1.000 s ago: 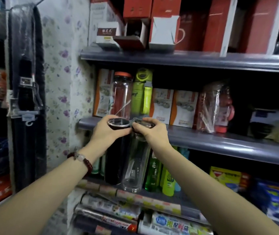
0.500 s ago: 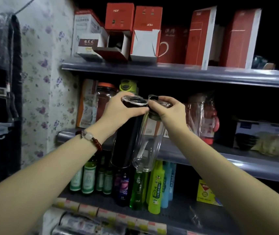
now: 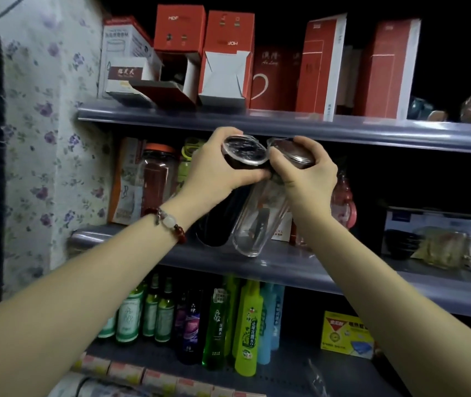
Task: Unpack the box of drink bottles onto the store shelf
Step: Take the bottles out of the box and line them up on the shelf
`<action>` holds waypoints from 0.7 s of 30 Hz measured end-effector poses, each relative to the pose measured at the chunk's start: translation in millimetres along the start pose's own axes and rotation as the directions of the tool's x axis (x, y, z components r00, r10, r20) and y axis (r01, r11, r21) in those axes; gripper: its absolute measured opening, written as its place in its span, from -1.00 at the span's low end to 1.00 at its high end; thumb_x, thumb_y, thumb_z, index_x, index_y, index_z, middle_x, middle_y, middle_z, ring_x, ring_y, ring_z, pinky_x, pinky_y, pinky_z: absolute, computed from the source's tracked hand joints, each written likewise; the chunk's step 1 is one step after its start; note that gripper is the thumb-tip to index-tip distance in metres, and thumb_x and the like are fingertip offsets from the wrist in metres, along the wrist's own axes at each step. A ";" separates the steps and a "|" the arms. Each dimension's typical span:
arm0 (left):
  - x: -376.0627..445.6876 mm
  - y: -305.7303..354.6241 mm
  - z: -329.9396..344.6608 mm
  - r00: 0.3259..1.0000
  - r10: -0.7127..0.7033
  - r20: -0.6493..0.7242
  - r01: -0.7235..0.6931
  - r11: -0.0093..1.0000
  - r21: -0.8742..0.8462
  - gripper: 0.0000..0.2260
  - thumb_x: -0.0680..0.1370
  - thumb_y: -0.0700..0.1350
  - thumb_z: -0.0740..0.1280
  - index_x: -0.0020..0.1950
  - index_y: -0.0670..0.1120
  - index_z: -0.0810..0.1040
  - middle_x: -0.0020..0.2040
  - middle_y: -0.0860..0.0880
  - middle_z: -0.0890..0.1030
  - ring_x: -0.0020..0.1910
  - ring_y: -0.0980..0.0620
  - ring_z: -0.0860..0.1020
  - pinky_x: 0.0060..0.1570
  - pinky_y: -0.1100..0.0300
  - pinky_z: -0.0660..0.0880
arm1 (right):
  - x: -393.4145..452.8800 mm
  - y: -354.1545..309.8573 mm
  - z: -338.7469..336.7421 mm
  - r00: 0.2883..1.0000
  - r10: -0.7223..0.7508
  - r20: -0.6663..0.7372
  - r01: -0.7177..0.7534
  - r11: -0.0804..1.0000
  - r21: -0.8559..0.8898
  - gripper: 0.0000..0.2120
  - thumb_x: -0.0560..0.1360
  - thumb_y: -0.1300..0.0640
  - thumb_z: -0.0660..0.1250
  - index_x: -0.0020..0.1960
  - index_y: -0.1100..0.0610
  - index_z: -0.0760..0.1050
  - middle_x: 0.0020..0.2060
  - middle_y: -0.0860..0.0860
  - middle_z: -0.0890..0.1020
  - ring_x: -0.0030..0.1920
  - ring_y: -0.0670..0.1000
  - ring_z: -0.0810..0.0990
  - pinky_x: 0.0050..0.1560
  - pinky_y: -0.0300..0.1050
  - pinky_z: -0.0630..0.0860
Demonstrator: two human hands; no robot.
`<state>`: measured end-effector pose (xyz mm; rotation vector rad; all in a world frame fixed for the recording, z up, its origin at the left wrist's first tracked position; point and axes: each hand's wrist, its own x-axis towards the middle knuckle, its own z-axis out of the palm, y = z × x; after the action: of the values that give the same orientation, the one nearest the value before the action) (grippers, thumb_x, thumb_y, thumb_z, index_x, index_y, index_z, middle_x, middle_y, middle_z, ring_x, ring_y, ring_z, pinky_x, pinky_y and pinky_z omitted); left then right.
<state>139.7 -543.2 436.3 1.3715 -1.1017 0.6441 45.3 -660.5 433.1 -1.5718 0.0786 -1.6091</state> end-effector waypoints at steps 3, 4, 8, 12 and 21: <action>-2.5 -2.4 16.0 0.999 0.039 -0.014 -0.039 0.999 0.008 -0.35 0.17 0.08 0.61 0.18 0.03 0.46 0.04 0.15 0.60 0.05 0.20 0.56 0.09 0.35 0.45 | 2.3 3.9 -9.6 0.998 -0.015 -0.054 0.016 1.000 0.009 -0.52 0.25 -0.04 0.57 0.13 0.02 0.59 -0.12 -0.16 0.66 -0.04 -0.18 0.64 0.15 -0.08 0.57; -1.7 -3.5 20.4 0.999 0.050 -0.008 -0.050 0.999 0.005 -0.34 0.16 0.09 0.61 0.18 0.03 0.45 0.04 0.14 0.61 0.06 0.19 0.56 0.10 0.33 0.45 | 3.3 5.3 -12.3 0.997 -0.014 -0.074 0.014 1.000 0.006 -0.53 0.26 -0.04 0.57 0.13 0.02 0.59 -0.14 -0.18 0.66 -0.04 -0.19 0.64 0.15 -0.09 0.57; 0.2 -9.0 38.2 0.998 0.057 0.041 -0.058 0.998 0.024 -0.33 0.15 0.10 0.61 0.19 0.02 0.46 0.04 0.13 0.61 0.05 0.17 0.56 0.11 0.34 0.44 | 7.9 16.8 -21.3 0.989 -0.003 -0.145 -0.002 0.999 -0.034 -0.53 0.22 -0.13 0.54 0.10 -0.08 0.58 -0.09 -0.18 0.66 0.02 -0.15 0.63 0.18 -0.02 0.55; 3.5 -18.4 53.8 0.997 0.016 0.074 -0.016 1.000 0.005 -0.32 0.11 0.18 0.58 0.16 0.06 0.47 0.01 0.15 0.62 0.03 0.20 0.57 0.10 0.35 0.45 | 14.1 33.0 -27.9 0.992 0.015 -0.127 -0.020 0.999 -0.039 -0.52 0.20 -0.14 0.53 0.10 -0.09 0.58 -0.07 -0.16 0.67 0.02 -0.13 0.63 0.17 -0.02 0.56; 39.3 -36.3 71.6 0.988 -0.121 0.098 0.123 0.992 -0.018 -0.39 0.10 0.27 0.52 0.07 0.10 0.51 -0.05 0.18 0.63 0.02 0.18 0.58 0.07 0.27 0.46 | 49.5 54.3 -19.0 0.984 0.175 0.025 -0.175 0.984 0.015 -0.11 0.14 -0.28 0.57 0.36 -0.03 0.36 0.15 -0.08 0.59 0.14 -0.06 0.61 0.19 0.03 0.55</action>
<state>170.7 -626.5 445.0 1.4500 -1.0892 0.4781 65.5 -733.6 436.4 -1.5266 0.1845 -1.4501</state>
